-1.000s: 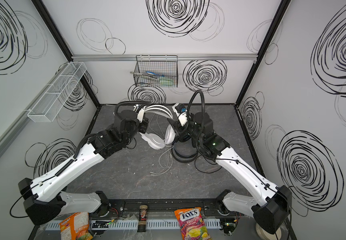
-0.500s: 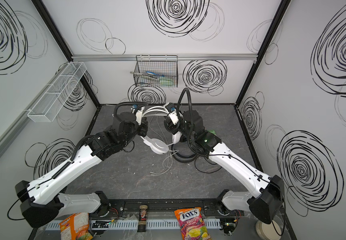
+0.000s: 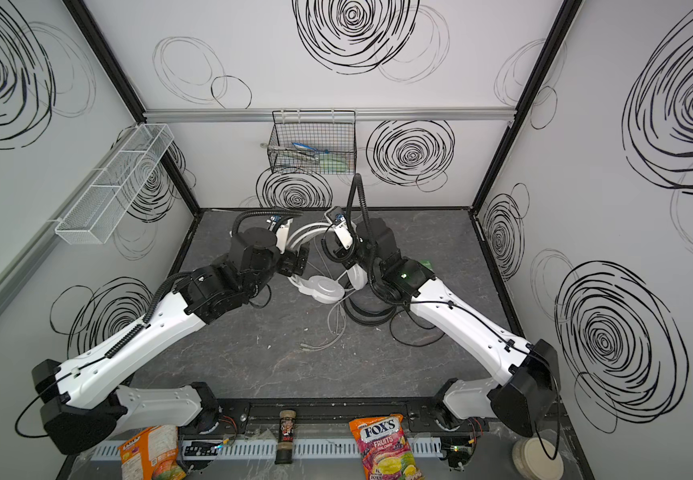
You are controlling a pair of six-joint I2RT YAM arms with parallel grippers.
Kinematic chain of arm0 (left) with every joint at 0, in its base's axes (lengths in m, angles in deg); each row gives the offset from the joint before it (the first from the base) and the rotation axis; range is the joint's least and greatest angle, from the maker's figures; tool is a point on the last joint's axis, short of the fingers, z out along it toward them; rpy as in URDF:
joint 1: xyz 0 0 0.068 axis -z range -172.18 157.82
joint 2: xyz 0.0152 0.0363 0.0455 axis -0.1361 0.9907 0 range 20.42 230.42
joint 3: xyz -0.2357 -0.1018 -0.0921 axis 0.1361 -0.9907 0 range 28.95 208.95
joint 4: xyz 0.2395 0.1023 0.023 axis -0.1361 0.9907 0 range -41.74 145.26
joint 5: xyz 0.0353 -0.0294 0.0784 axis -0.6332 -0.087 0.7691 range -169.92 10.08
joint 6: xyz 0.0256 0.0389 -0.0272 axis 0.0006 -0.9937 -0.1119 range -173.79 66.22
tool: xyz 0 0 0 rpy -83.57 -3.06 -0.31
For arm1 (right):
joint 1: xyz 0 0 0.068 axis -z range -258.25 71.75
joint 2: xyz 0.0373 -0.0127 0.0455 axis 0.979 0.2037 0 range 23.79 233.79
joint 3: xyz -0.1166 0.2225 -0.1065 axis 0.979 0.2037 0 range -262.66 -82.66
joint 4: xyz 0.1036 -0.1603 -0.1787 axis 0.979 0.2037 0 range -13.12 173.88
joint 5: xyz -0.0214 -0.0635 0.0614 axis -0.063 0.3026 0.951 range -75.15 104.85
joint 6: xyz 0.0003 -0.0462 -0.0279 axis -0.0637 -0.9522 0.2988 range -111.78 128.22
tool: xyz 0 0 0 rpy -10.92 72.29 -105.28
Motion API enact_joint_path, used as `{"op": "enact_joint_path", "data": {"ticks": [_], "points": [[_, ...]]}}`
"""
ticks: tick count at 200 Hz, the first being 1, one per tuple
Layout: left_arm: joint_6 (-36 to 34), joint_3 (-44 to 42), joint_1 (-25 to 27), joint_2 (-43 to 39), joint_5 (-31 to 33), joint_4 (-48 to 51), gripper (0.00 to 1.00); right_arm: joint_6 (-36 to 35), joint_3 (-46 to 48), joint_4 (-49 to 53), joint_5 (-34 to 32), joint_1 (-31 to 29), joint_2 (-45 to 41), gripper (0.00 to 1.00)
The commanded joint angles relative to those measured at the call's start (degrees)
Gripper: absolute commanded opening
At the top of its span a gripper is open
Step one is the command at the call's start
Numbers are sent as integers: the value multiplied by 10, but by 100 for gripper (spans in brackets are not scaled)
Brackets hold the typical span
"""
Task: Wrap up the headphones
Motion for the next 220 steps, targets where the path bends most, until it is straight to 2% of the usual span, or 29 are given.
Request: {"op": "enact_joint_path", "data": {"ticks": [1,15,38,61,107,146,169,193,198,210,220], "points": [[-75,13,15,10,40,-48,96,15,-27,5,-3,-3,-4,7],[-94,20,30,22,50,-52,96,15,-29,7,-5,-3,-3,6],[-83,40,42,48,70,-45,100,18,-30,7,-4,-3,-3,6],[-65,58,47,76,97,-50,79,26,-28,11,-6,-3,0,6],[-54,67,46,106,106,-44,65,47,-6,-10,5,3,-20,7],[-48,42,37,88,104,-48,66,72,11,-22,30,27,-33,7],[-42,28,37,77,91,-49,77,72,14,-24,34,32,-36,7],[-35,19,37,72,90,-49,81,75,15,-27,38,34,-36,7],[-34,18,38,71,90,-49,77,75,15,-27,40,34,-36,7],[-34,18,38,72,90,-50,59,75,16,-30,45,34,-38,7],[-34,19,38,74,90,-50,54,75,16,-30,46,33,-39,7]]}}
